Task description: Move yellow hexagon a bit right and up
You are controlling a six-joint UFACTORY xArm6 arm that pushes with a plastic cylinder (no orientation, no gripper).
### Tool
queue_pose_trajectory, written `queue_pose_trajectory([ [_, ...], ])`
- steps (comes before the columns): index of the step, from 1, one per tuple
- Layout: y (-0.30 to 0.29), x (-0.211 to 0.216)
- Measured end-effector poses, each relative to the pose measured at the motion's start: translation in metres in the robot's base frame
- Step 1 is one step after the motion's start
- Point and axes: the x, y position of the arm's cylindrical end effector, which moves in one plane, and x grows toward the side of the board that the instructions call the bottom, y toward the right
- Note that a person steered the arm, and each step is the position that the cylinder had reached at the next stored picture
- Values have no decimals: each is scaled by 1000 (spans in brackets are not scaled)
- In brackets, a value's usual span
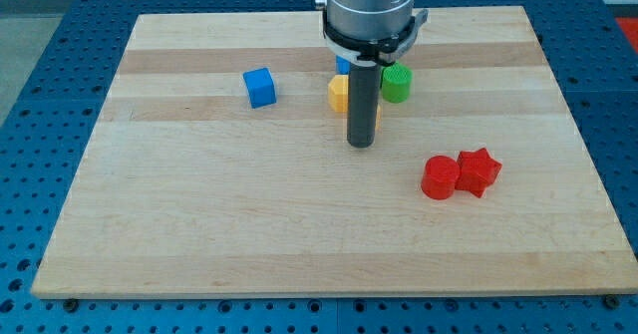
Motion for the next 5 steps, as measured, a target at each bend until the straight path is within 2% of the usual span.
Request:
queue_pose_trajectory([
  [5,7,-7],
])
